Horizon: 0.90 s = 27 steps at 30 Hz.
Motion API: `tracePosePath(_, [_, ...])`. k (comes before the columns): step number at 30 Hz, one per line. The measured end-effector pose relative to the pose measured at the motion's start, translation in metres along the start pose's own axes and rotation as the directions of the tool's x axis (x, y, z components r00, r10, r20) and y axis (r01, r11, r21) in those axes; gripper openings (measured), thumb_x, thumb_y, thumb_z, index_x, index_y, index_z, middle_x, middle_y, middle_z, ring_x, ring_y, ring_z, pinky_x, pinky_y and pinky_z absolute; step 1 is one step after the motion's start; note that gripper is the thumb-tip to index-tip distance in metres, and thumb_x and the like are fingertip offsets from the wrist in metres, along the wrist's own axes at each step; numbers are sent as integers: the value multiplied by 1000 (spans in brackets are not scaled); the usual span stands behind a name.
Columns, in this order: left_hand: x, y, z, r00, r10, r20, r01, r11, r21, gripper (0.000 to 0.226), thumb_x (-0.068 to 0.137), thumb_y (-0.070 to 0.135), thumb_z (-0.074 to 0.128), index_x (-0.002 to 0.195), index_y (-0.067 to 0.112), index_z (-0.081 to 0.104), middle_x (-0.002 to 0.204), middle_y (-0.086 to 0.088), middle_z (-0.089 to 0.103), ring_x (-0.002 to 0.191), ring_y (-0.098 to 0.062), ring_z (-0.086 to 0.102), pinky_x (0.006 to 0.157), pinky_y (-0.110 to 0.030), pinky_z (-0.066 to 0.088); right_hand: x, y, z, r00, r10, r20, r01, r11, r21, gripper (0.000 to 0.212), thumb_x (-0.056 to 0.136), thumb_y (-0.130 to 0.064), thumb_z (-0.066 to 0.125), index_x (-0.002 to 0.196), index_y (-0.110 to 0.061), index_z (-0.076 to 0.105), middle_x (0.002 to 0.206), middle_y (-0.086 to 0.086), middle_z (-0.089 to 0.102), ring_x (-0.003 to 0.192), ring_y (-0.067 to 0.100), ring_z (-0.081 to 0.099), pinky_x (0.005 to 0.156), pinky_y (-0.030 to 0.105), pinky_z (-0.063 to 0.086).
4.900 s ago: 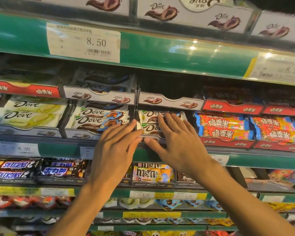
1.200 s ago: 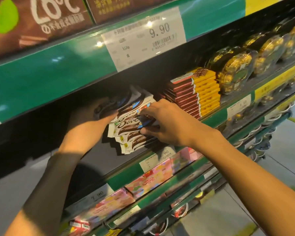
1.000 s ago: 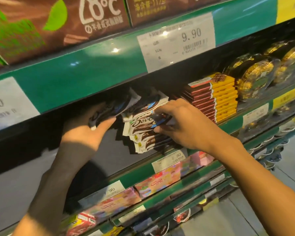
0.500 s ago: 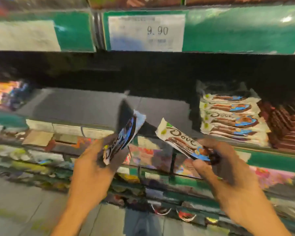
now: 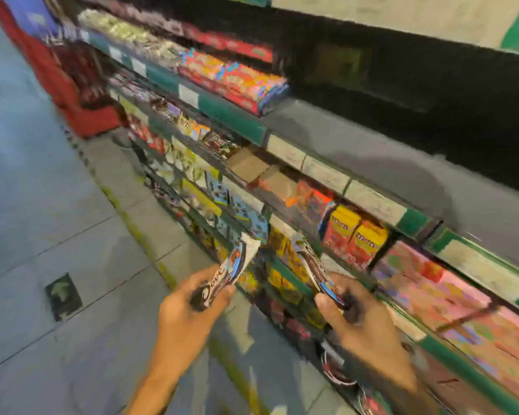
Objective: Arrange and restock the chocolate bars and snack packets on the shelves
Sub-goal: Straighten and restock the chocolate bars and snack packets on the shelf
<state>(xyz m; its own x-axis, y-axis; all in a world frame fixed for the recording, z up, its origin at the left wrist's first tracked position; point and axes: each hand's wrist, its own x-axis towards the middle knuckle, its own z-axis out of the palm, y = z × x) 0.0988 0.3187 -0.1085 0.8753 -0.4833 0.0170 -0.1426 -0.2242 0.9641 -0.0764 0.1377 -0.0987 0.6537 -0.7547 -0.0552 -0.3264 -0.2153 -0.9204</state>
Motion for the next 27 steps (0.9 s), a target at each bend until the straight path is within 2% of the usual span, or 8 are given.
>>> tracePosePath(4, [22, -35, -71, 989, -60, -132, 56, 998, -34, 24, 78, 19, 76, 102, 23, 72, 90, 15, 75, 75, -3, 66, 73, -18, 54, 30, -28, 86, 991, 21, 131, -20, 1000, -9, 50, 72, -69, 70, 108, -34, 67, 94, -11, 75, 81, 5, 69, 73, 27, 54])
tracePosePath(7, [41, -57, -123, 965, -138, -222, 127, 990, -65, 24, 80, 12, 78, 102, 22, 72, 91, 17, 74, 80, -10, 69, 73, -23, 55, 50, -52, 151, 971, 67, 229, -77, 996, 34, 28, 80, -31, 80, 106, -27, 68, 96, -7, 73, 66, 0, 64, 65, 15, 49])
tracePosePath(10, [61, -74, -165, 944, -163, -287, 149, 986, -71, 26, 79, 15, 79, 102, 26, 71, 89, 20, 73, 82, -5, 69, 68, -17, 54, 65, -73, 201, 967, 21, 255, -23, 1000, 5, 23, 82, -18, 78, 97, -30, 65, 97, -10, 72, 72, -8, 66, 68, 6, 47])
tracePosePath(14, [91, -86, -200, 930, -192, -315, 178, 981, -73, 27, 79, 22, 79, 100, 35, 69, 86, 26, 71, 81, 2, 68, 65, -15, 53, 89, -94, 245, 959, -23, 283, 47, 996, -77, 24, 81, -33, 77, 97, -41, 62, 90, -28, 69, 78, -12, 66, 73, 10, 50])
tracePosePath(16, [113, -90, -210, 924, -200, -326, 182, 980, -86, 27, 79, 23, 79, 99, 37, 68, 85, 25, 72, 77, 3, 67, 64, -13, 52, 109, -103, 263, 956, -17, 293, 39, 997, -69, 24, 81, -35, 77, 101, -38, 64, 94, -25, 71, 80, -9, 68, 79, 21, 53])
tracePosePath(18, [139, -95, -218, 918, -209, -337, 182, 977, -110, 26, 79, 22, 79, 98, 36, 69, 85, 19, 73, 72, 2, 67, 62, -12, 50, 133, -112, 278, 952, -13, 307, 34, 997, -64, 24, 82, -36, 76, 103, -38, 63, 100, -21, 71, 82, -10, 67, 81, 24, 53])
tracePosePath(23, [221, -95, -235, 908, -157, -388, 140, 988, -71, 24, 78, 18, 79, 99, 28, 72, 88, 24, 72, 79, -1, 68, 67, -17, 54, 209, -137, 317, 949, -53, 310, 75, 995, -61, 23, 85, -29, 75, 99, -40, 60, 101, -20, 67, 79, -16, 63, 65, 1, 44])
tracePosePath(27, [296, -85, -243, 910, -134, -391, 123, 991, -53, 23, 81, 20, 77, 99, 32, 70, 84, 25, 71, 78, -4, 68, 65, -23, 57, 281, -164, 341, 942, -83, 324, 108, 992, -61, 24, 85, -32, 74, 105, -38, 61, 102, -20, 67, 75, -22, 59, 61, -2, 39])
